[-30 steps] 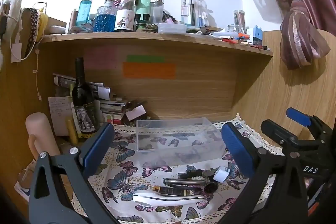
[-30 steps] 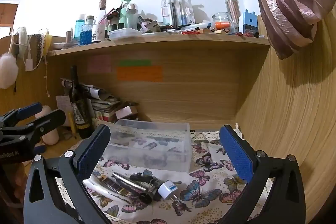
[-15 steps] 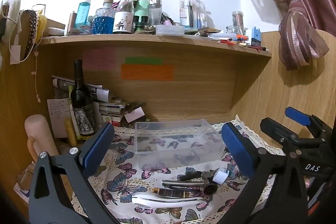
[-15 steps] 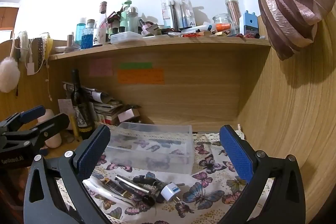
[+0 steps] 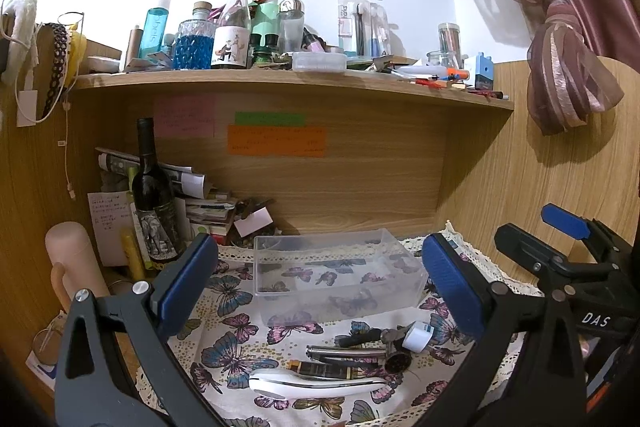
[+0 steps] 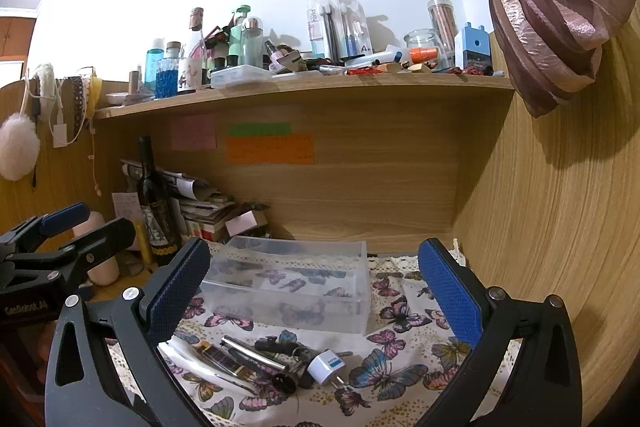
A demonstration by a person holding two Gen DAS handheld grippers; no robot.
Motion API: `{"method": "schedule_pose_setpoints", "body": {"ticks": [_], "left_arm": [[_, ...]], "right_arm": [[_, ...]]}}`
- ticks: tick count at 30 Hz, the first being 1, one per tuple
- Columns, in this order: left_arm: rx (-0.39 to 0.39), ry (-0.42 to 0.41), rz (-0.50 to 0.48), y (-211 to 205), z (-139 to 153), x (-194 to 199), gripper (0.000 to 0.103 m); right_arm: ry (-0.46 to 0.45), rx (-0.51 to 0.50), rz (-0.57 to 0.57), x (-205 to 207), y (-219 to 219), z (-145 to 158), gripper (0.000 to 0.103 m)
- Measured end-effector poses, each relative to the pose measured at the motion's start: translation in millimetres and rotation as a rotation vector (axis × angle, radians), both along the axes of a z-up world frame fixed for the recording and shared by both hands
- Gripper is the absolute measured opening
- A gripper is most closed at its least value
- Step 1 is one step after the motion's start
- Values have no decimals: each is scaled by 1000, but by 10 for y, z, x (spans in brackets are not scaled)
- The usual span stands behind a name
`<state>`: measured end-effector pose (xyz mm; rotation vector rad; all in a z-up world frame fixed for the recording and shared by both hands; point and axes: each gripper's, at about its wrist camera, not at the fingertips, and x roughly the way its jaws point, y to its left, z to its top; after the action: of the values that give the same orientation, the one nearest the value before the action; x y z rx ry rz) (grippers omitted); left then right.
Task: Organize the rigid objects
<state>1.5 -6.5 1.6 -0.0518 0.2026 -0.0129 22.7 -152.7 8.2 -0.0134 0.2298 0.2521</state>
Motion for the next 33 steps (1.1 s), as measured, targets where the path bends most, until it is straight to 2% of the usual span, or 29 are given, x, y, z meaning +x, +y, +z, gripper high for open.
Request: {"method": "schedule_pose_setpoints", "body": {"ticks": [33], "left_arm": [[-1, -3, 0, -24, 16, 23, 103]], "right_arm": [[3, 2, 6, 9, 31, -7, 103]]}}
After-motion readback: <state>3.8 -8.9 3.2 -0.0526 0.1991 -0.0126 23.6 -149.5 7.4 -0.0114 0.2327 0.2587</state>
